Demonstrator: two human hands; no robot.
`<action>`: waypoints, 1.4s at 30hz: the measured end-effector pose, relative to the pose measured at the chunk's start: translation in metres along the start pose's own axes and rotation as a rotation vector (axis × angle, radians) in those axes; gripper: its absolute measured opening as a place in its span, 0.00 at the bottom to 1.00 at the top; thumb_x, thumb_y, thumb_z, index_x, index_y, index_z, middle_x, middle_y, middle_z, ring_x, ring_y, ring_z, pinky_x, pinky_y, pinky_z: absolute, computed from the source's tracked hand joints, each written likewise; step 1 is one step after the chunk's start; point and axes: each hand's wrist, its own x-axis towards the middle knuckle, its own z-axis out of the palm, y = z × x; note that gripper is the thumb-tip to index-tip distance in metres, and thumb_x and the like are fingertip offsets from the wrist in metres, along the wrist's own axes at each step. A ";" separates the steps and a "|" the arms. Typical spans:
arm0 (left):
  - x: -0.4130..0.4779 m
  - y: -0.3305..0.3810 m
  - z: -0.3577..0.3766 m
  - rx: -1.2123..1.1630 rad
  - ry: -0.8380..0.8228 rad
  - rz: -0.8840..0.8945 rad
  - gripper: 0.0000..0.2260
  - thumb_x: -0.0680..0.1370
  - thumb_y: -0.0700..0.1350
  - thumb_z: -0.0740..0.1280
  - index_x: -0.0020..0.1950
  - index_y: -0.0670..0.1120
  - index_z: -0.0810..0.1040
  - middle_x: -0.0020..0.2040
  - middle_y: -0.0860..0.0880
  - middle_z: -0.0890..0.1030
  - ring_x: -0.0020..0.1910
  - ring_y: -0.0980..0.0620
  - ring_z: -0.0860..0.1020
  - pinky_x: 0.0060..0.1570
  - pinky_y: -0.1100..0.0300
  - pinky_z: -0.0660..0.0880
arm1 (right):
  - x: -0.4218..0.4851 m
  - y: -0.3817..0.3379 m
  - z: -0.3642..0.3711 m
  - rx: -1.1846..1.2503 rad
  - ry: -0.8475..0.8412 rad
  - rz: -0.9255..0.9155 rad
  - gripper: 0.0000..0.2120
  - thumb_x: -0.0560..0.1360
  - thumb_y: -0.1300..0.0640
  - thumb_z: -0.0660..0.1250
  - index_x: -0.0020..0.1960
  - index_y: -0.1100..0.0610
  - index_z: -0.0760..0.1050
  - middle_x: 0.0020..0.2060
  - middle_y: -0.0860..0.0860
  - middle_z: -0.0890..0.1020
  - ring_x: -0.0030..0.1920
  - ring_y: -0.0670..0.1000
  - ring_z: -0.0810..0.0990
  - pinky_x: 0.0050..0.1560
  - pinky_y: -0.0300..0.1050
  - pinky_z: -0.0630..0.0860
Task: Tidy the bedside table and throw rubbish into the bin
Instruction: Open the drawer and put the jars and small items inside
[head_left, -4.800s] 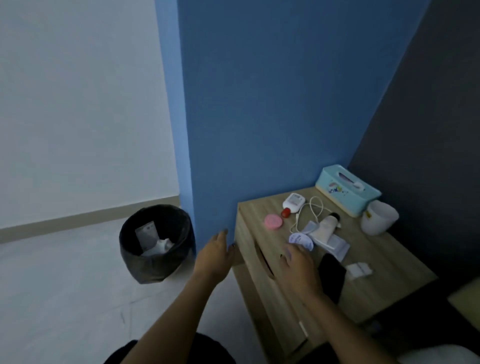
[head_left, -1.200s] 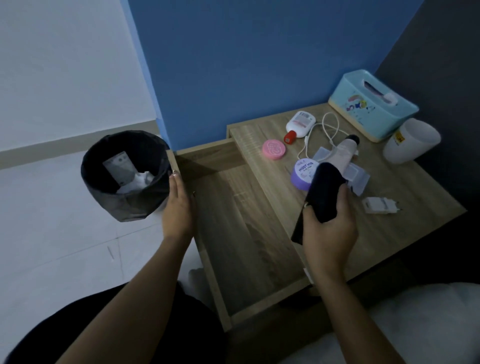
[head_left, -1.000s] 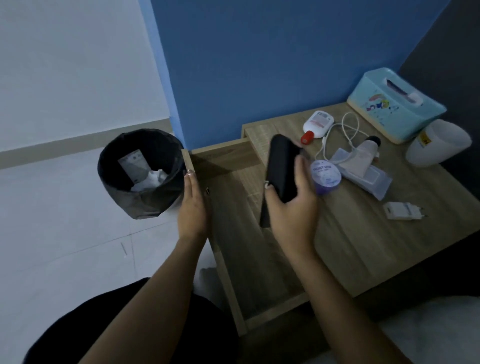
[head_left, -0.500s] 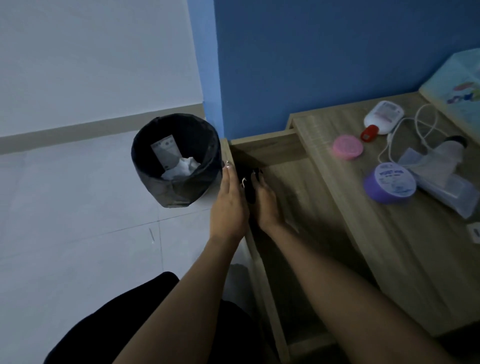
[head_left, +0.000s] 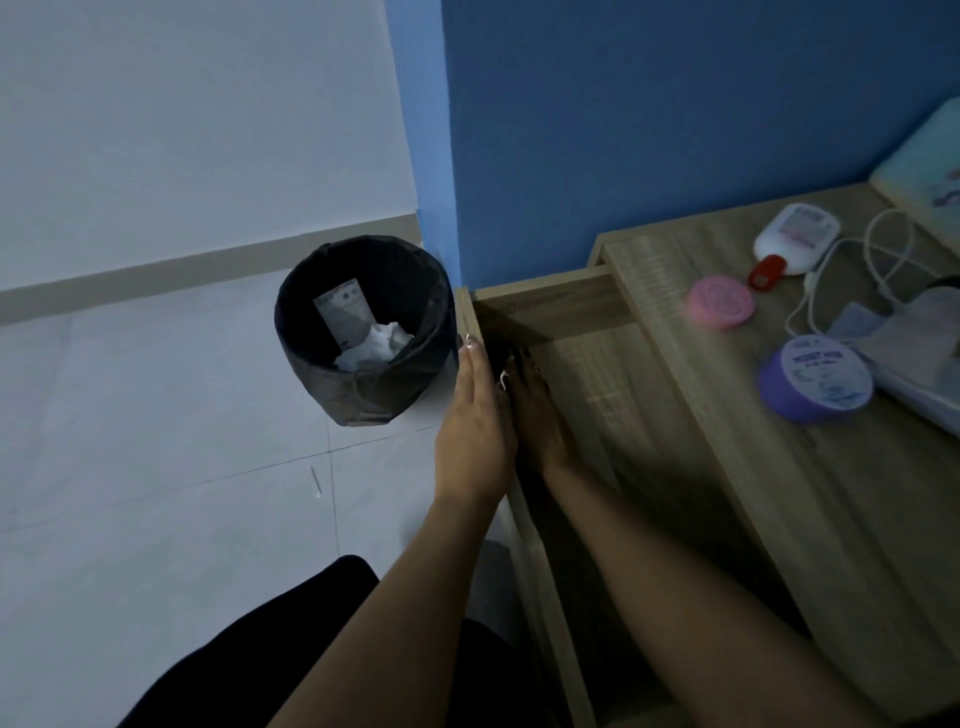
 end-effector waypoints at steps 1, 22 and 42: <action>0.000 0.001 0.000 0.003 0.002 -0.006 0.26 0.82 0.42 0.51 0.78 0.44 0.45 0.79 0.46 0.50 0.75 0.45 0.62 0.61 0.54 0.72 | -0.001 -0.001 -0.006 0.057 0.037 0.039 0.32 0.78 0.44 0.39 0.78 0.59 0.45 0.78 0.58 0.49 0.78 0.55 0.47 0.77 0.56 0.49; -0.004 0.011 -0.008 0.023 -0.023 -0.052 0.26 0.83 0.49 0.52 0.78 0.47 0.46 0.79 0.47 0.53 0.71 0.40 0.68 0.54 0.46 0.75 | -0.131 0.098 -0.174 0.118 0.795 0.225 0.28 0.72 0.51 0.71 0.70 0.53 0.69 0.72 0.58 0.66 0.72 0.57 0.63 0.66 0.40 0.59; 0.004 0.007 -0.003 0.003 0.013 -0.053 0.25 0.82 0.49 0.52 0.78 0.48 0.49 0.79 0.48 0.55 0.71 0.43 0.69 0.57 0.48 0.77 | -0.086 0.018 -0.127 0.264 0.786 0.008 0.35 0.67 0.57 0.74 0.71 0.59 0.67 0.65 0.58 0.71 0.65 0.54 0.71 0.62 0.32 0.64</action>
